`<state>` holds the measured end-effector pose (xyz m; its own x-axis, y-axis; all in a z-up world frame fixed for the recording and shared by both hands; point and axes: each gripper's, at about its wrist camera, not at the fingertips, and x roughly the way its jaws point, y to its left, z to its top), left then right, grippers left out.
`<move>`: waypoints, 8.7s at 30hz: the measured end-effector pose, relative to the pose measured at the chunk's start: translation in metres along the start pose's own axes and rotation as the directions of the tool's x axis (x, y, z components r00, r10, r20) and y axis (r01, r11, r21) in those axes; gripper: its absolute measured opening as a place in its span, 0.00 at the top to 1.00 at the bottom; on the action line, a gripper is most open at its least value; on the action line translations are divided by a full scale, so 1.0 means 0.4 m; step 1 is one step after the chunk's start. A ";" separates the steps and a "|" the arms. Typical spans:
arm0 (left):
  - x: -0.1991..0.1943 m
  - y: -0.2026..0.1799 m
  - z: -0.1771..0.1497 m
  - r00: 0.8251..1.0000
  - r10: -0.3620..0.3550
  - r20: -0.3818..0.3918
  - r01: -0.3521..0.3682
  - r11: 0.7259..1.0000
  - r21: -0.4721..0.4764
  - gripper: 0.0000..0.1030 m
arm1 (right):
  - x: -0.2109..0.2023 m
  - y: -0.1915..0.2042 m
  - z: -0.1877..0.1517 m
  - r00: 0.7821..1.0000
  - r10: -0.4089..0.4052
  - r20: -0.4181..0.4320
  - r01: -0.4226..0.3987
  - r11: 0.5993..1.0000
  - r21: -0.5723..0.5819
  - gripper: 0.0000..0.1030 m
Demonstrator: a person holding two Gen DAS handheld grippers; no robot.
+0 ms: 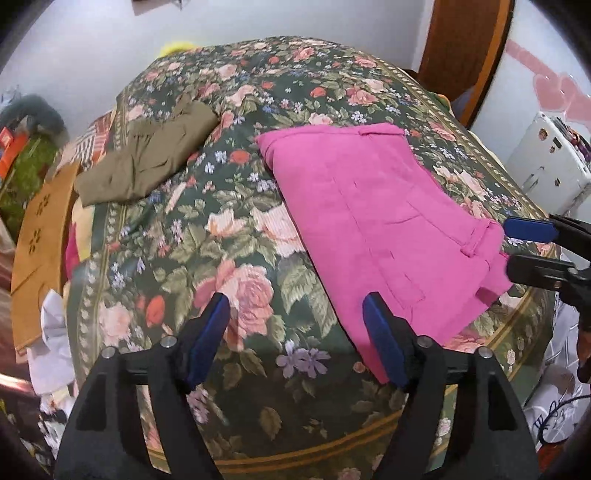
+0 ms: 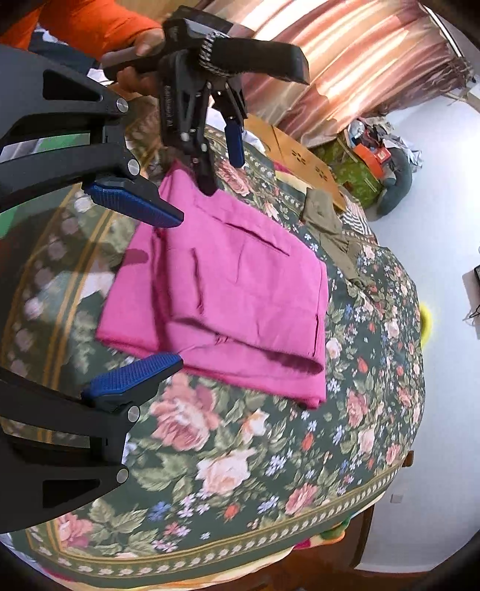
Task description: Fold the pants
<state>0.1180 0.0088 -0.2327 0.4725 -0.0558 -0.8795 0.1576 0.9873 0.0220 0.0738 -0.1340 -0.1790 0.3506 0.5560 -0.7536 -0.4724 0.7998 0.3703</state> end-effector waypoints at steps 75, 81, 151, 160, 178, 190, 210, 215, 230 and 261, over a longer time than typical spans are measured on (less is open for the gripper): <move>0.115 0.068 0.291 0.998 -0.024 0.054 0.023 1.000 0.015 0.42 | 0.111 -0.196 0.188 0.985 -0.165 0.053 0.168 0.984 -0.058 0.60; 0.236 0.064 0.323 0.993 -0.108 -0.053 0.108 0.994 -0.004 0.53 | 0.190 -0.221 0.219 0.992 -0.123 0.009 0.124 0.991 -0.048 0.70; 0.194 0.090 0.253 0.989 -0.147 -0.002 0.145 0.978 -0.149 0.80 | 0.095 -0.201 0.172 0.993 -0.072 0.090 0.070 0.997 0.022 0.91; 0.033 0.176 0.255 0.985 -0.060 0.165 0.085 0.985 -0.152 0.80 | 0.048 -0.076 0.264 0.984 -0.058 0.170 0.077 0.991 -0.107 0.91; -0.051 0.548 0.382 0.923 0.202 0.328 -0.111 0.955 -0.276 0.80 | 0.221 0.175 0.598 0.963 0.032 0.269 0.050 0.955 -0.292 0.91; 0.205 0.734 0.401 0.931 0.294 0.216 -0.215 0.921 -0.326 0.80 | 0.518 0.218 0.679 0.986 0.006 0.168 0.047 0.949 -0.311 0.91; 0.406 0.817 0.310 0.953 0.301 -0.033 -0.294 0.893 -0.340 0.60 | 0.659 0.155 0.632 0.987 -0.159 0.002 0.152 0.939 -0.308 0.76; 0.284 0.823 0.274 0.958 0.286 -0.010 -0.268 0.884 -0.382 0.60 | 0.530 0.173 0.623 0.983 -0.164 0.088 0.184 0.931 -0.314 0.70; -0.404 0.515 0.177 0.855 0.259 0.450 -0.108 0.937 -0.333 0.59 | 0.002 0.415 0.504 0.897 0.054 0.439 0.110 0.934 -0.341 0.69; -0.770 0.243 -0.121 0.597 0.334 0.729 -0.135 0.938 -0.320 0.00 | -0.276 0.572 0.216 0.744 0.136 0.654 0.150 0.920 -0.362 0.05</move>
<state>-0.0541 0.1293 0.0174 0.9671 0.1882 -0.1711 -0.1931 0.9811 -0.0125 -0.0033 0.0071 0.0359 0.7254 0.6706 -0.1552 -0.6748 0.7373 0.0316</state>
